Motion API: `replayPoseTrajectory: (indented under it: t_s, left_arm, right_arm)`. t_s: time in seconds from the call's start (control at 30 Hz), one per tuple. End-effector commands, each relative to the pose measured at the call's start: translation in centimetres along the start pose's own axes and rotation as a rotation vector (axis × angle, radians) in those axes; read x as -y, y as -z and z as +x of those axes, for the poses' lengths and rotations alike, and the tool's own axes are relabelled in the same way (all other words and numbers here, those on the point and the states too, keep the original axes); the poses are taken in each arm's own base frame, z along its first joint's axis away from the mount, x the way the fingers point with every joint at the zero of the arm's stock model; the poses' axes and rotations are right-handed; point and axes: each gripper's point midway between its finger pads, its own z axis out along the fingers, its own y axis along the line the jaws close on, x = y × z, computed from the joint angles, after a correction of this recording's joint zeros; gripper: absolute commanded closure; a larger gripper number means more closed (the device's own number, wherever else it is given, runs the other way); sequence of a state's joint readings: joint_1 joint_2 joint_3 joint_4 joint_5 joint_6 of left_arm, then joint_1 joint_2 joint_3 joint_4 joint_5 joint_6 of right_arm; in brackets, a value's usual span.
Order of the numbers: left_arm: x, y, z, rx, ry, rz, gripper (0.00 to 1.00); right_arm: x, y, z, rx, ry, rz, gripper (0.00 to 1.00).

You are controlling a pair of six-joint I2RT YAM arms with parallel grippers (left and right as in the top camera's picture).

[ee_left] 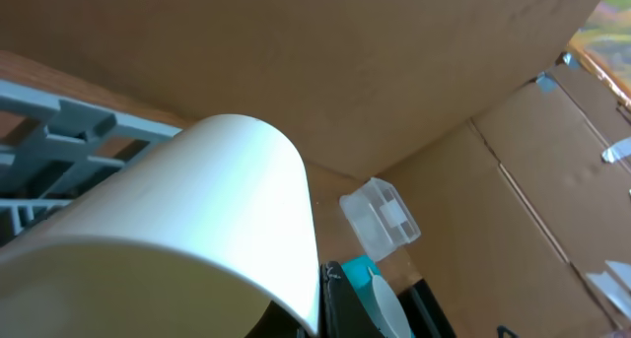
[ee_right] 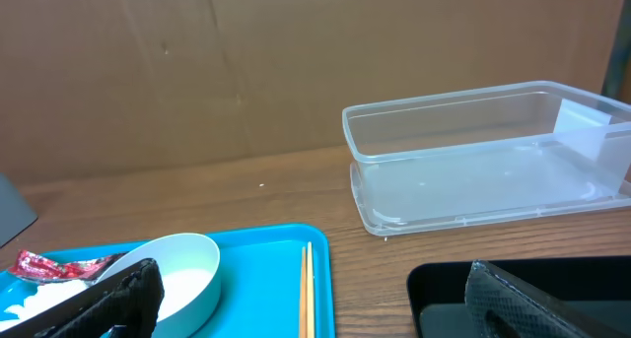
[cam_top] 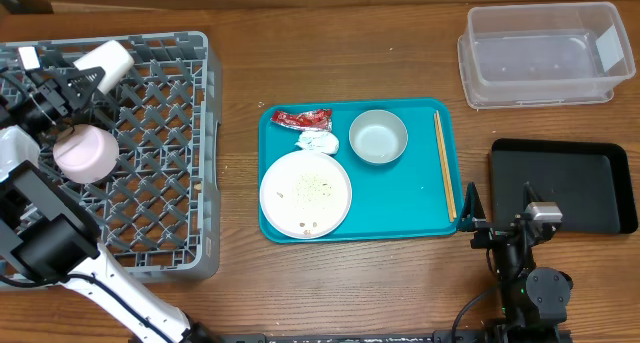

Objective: Sort waste into correct bins and load items into the dishwasher

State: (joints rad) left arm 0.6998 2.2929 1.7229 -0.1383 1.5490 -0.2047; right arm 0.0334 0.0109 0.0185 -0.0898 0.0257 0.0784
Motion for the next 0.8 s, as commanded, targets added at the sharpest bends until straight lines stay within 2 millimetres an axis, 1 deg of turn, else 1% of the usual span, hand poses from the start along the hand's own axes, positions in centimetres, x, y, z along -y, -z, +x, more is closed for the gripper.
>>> replayPoseTrajectory:
  t_s: [0.0,0.13,0.2,0.3,0.4,0.57,0.77]
  left_arm:
    - [-0.4,-1.2,0.2,-0.015,0.001,-0.005,0.96]
    - [-1.3,-1.3,0.3,-0.011,-0.017,-0.026,0.96]
    - [-2.9,-1.2,0.1,0.007,-0.006,-0.106,0.96]
    - [-4.0,-1.1,-0.1,0.021,-0.005,-0.172,0.96]
    - [-4.4,-1.0,-0.3,0.025,-0.035,-0.198,0.96]
    - [-4.6,-1.0,-0.3,0.021,-0.106,-0.2,0.96]
    - [-5.0,-1.1,-0.1,0.017,-0.129,-0.199,0.96]
  right_arm:
    - [0.1,0.0,0.2,0.004,-0.004,0.0,0.0]
    - [0.1,0.0,0.2,0.004,-0.004,0.0,0.01]
    - [0.1,0.0,0.2,0.004,-0.004,0.0,0.0]
    - [0.1,0.0,0.2,0.004,-0.004,0.001,0.0]
    - [0.1,0.0,0.2,0.004,-0.004,0.0,0.0]
    - [0.1,0.0,0.2,0.004,-0.004,0.0,0.0]
    - [0.1,0.0,0.2,0.004,-0.004,0.0,0.0]
